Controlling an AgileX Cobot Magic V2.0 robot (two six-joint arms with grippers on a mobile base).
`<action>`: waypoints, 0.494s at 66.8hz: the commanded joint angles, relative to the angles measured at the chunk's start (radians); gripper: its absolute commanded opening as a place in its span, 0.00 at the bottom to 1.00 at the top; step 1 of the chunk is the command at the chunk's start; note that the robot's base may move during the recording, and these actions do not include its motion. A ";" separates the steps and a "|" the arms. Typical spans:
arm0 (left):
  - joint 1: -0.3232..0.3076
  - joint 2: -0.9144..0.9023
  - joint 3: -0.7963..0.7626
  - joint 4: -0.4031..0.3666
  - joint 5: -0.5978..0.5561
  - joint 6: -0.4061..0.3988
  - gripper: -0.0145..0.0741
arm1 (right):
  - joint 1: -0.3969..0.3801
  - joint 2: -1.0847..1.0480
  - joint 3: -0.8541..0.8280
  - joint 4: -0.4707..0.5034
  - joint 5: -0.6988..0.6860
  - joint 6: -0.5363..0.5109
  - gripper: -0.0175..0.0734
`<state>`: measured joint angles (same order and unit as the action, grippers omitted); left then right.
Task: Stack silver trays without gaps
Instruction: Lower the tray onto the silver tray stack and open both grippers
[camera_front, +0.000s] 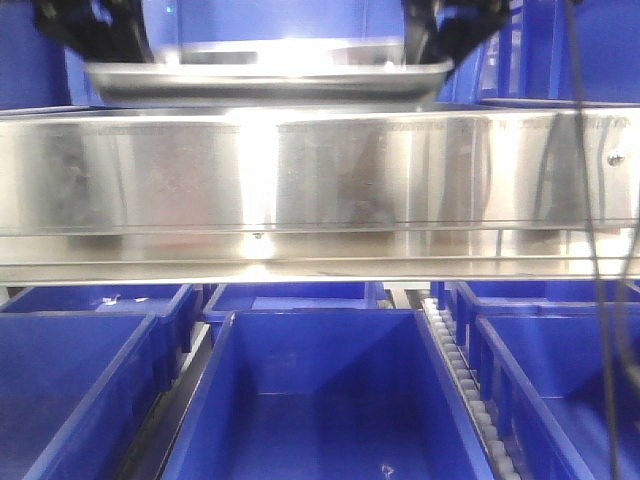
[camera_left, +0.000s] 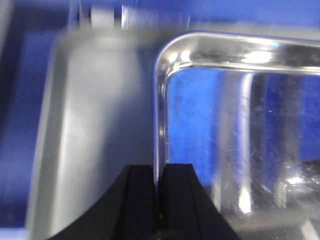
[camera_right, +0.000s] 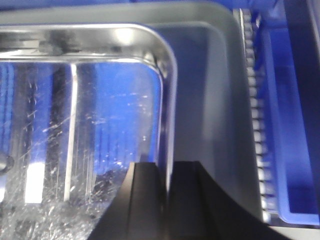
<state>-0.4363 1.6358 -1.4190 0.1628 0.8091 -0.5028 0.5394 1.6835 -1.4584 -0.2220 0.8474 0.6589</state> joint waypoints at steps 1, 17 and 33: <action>-0.017 -0.003 -0.016 -0.088 -0.056 0.005 0.15 | 0.008 0.003 -0.020 0.023 -0.087 -0.016 0.18; -0.017 -0.003 -0.016 -0.088 -0.040 0.005 0.15 | 0.007 0.010 -0.020 0.023 -0.077 -0.016 0.18; -0.017 -0.003 -0.018 -0.070 -0.042 0.000 0.54 | -0.014 0.010 -0.020 0.021 -0.070 -0.016 0.42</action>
<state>-0.4409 1.6393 -1.4229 0.1220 0.8137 -0.5008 0.5310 1.6972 -1.4608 -0.2149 0.8263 0.6548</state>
